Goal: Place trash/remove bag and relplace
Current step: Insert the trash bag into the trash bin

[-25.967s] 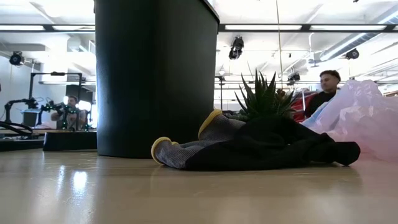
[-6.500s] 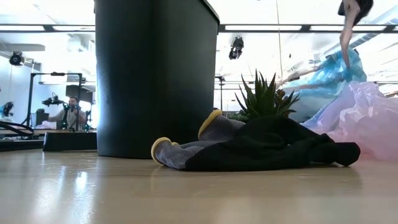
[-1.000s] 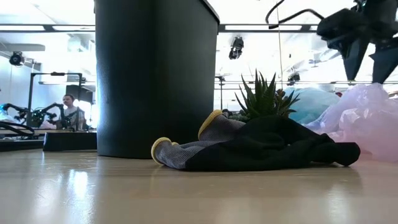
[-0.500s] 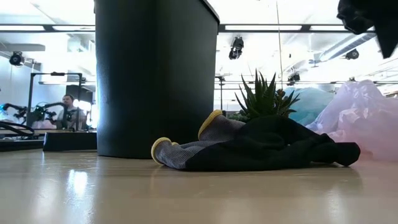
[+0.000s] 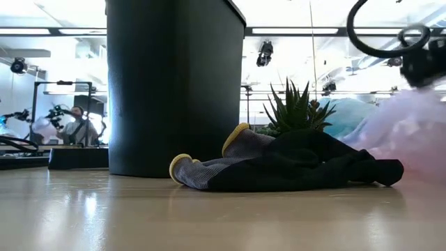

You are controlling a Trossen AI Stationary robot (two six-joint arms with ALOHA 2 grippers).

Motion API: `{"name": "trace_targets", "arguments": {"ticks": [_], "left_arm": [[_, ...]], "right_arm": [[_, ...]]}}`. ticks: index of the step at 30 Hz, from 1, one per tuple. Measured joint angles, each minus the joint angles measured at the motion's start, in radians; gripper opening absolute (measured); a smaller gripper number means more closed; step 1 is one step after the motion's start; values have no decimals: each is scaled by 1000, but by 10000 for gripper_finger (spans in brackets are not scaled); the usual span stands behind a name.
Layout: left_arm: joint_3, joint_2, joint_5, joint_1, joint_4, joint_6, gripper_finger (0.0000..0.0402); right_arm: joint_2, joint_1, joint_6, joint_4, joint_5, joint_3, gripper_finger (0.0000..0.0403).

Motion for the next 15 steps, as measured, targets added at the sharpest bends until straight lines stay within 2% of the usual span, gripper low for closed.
{"name": "trace_targets", "arguments": {"ticks": [3, 5, 10, 15], "left_arm": [[0, 0, 0, -2, -1, -24, 311], [0, 0, 4, -3, -3, -32, 311], [0, 0, 29, -6, -11, -58, 311], [0, 0, 47, -9, -15, -73, 311]], "right_arm": [[46, -3, 4, 271, -72, -73, 239], [76, -3, 26, 366, -93, -92, 222], [118, -3, 13, 386, -102, -84, 155], [86, -2, -102, 341, -84, -58, 40]]}}
